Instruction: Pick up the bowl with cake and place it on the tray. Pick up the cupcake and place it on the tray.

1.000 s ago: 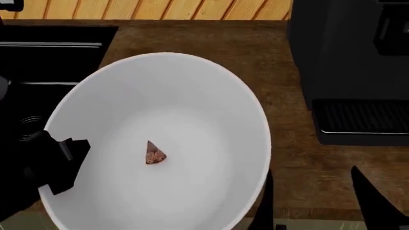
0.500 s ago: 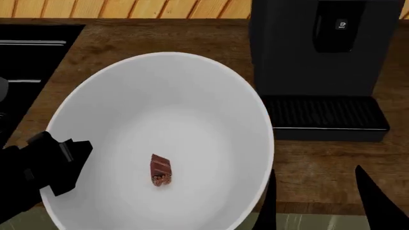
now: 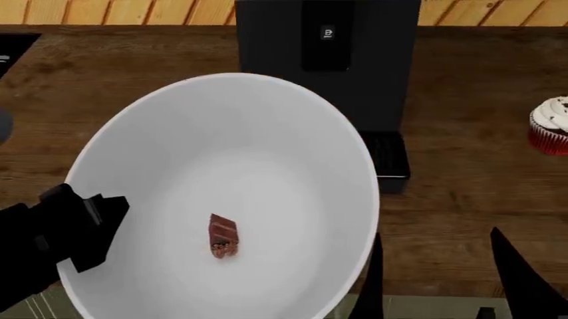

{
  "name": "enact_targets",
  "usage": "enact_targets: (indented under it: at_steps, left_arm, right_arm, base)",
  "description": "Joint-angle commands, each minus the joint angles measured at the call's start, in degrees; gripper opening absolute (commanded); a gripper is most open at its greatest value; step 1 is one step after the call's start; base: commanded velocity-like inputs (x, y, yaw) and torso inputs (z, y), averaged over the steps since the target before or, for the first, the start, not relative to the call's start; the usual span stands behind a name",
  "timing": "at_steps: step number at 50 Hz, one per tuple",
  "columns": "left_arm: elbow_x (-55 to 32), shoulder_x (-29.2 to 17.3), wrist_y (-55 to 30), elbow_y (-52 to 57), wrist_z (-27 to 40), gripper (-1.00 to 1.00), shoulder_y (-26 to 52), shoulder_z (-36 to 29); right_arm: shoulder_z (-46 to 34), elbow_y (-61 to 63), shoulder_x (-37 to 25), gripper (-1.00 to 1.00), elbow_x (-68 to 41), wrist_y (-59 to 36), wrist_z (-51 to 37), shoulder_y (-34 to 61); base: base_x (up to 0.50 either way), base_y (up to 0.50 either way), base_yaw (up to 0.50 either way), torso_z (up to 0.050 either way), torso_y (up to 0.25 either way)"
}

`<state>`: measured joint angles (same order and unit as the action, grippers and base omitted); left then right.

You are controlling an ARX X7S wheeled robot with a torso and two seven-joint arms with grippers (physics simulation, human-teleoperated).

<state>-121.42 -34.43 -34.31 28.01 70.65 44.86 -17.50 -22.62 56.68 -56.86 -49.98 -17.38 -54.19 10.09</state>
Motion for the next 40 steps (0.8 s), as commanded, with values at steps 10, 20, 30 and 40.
enact_targets:
  at_steps: [10,20,30,40]
  left_arm:
    - [-3.51,0.42,2.17,1.71,1.3,-1.0,-0.09,-1.76]
    - [-3.56,0.12,2.12,1.55,0.9,-1.0,0.09,-1.89]
    - [-2.92,-0.04,2.57,1.75,0.26,-1.0,-1.06,-1.76]
    - [-2.51,-0.11,3.0,1.92,0.13,-1.0,-1.5,-1.77]
  right_arm:
    - [-0.9,0.12,-0.44,1.0,0.2,1.11,1.01,-0.11]
    - [-1.41,0.07,-0.01,1.0,0.32,0.85,0.65,0.47]
    - [-2.32,-0.61,0.35,1.0,0.67,-0.13,0.33,0.86]
    - [-2.48,-1.66,0.5,1.0,0.81,1.26,1.58,0.19]
  base:
    - [0.0,-0.5,0.0,0.0,0.0]
    - [0.0,-0.5,0.0,0.0,0.0]
    - [0.0,-0.08,0.0,0.0,0.0]
    - [0.27,0.0,0.0,0.0,0.0]
